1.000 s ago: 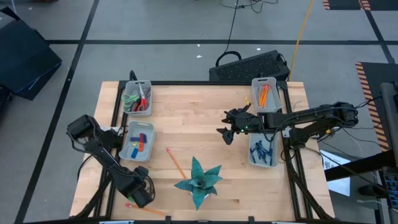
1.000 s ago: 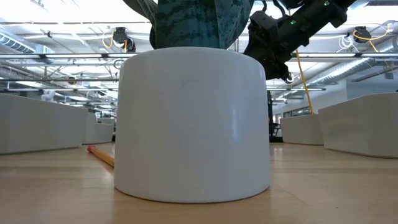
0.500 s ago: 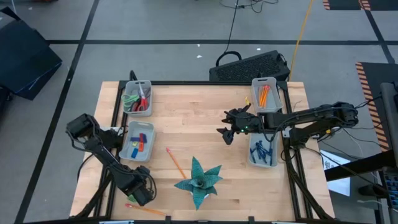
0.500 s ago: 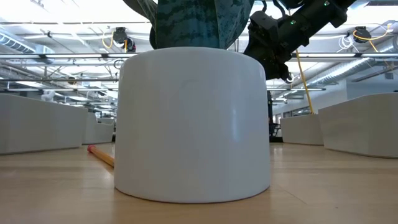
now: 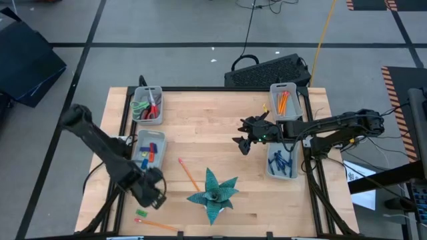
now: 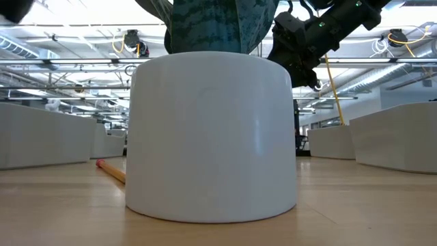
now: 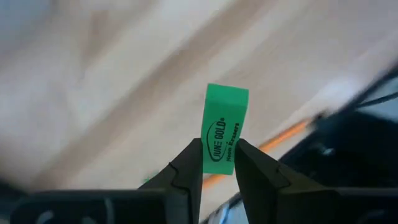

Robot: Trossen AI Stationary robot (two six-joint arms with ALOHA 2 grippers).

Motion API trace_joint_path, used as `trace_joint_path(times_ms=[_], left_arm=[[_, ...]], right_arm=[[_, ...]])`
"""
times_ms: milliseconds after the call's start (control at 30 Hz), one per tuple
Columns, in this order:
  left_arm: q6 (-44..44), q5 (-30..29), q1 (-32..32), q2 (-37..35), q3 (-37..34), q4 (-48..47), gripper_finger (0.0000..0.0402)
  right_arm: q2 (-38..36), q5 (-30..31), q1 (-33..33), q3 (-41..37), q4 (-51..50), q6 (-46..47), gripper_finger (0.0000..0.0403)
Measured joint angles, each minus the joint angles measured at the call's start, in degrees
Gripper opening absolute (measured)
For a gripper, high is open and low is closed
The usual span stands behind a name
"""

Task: Sort crayons/erasers/pens/pencils in bins
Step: Put the top green eraser into the bottom left gray bin, then put the green eraser into the bottom left gray bin

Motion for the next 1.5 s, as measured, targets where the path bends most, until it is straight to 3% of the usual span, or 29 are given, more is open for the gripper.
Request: trace_joint_path(times_ms=[167, 267, 467, 867, 1167, 1500], left_arm=[[6.8, -15.1, 5.1, -8.2, 1.7, -4.4, 0.0087], [7.9, -20.3, 10.8, -11.4, 1.8, -11.6, 0.0087], [9.9, -14.5, 23.3, -12.0, -0.7, -28.8, 0.0087], [16.4, -10.0, 34.2, -12.0, -14.8, -21.4, 0.0088], [22.9, -7.6, 38.2, -11.4, -14.5, -17.3, 0.0092], [27.0, -5.3, 40.1, -11.4, -13.4, -18.3, 0.0203]], right_arm=[[0.0, 0.0, 0.0, 0.0, 0.0, 1.4, 0.027], [0.0, 0.0, 0.0, 0.0, 0.0, 1.6, 0.027], [0.0, 0.0, 0.0, 0.0, 0.0, 3.1, 0.027], [0.0, 0.0, 0.0, 0.0, 0.0, 5.6, 0.027], [0.0, 0.1, 0.0, 0.0, 0.0, 5.2, 0.027], [0.0, 0.0, 0.0, 0.0, 0.0, 5.1, 0.027]])
